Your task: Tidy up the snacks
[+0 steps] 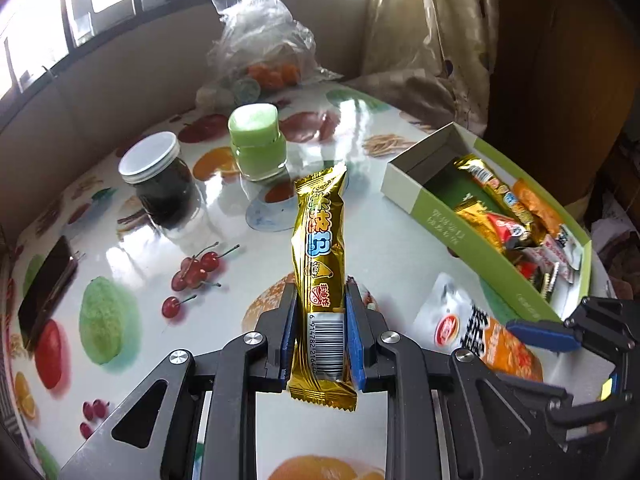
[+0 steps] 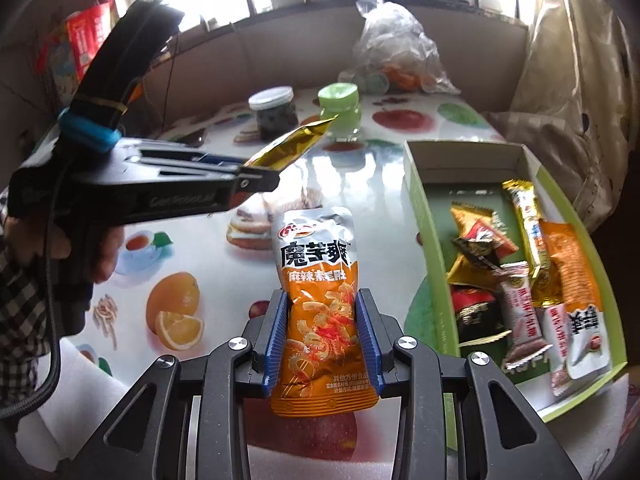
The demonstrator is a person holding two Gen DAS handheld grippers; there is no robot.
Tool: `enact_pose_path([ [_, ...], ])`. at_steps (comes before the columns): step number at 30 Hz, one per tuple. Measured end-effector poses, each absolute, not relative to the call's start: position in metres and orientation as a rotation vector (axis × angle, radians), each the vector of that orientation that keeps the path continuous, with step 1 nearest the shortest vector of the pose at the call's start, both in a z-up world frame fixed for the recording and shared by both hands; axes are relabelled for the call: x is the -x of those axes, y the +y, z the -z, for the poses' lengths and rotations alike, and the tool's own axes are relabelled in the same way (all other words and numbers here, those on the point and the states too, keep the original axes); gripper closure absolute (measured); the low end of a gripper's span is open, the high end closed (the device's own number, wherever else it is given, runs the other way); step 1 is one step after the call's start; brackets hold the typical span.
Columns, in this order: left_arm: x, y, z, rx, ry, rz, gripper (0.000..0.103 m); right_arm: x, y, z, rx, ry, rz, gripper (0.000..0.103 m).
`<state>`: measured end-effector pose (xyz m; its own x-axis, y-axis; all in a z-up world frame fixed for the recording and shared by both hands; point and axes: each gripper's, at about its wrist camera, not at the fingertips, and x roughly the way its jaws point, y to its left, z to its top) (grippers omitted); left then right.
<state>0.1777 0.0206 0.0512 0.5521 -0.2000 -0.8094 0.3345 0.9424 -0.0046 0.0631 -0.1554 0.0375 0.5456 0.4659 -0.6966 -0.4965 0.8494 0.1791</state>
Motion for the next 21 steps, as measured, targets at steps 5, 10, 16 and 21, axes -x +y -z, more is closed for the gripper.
enact_pose_path([
  [5, -0.162, 0.019, -0.064, -0.151, 0.910, 0.308, 0.079, -0.058, -0.168, -0.049, 0.024, 0.784, -0.548, 0.070],
  [10, -0.149, 0.013, -0.078, -0.148, 0.880, 0.313, 0.079, -0.055, -0.182, -0.061, 0.004, 0.755, -0.523, 0.070],
  [16, -0.141, 0.004, -0.087, -0.144, 0.864, 0.321, 0.079, -0.051, -0.198, -0.070, -0.019, 0.728, -0.489, 0.070],
  [21, -0.135, -0.007, -0.092, -0.145, 0.852, 0.336, 0.079, -0.051, -0.212, -0.073, -0.031, 0.716, -0.458, 0.070],
])
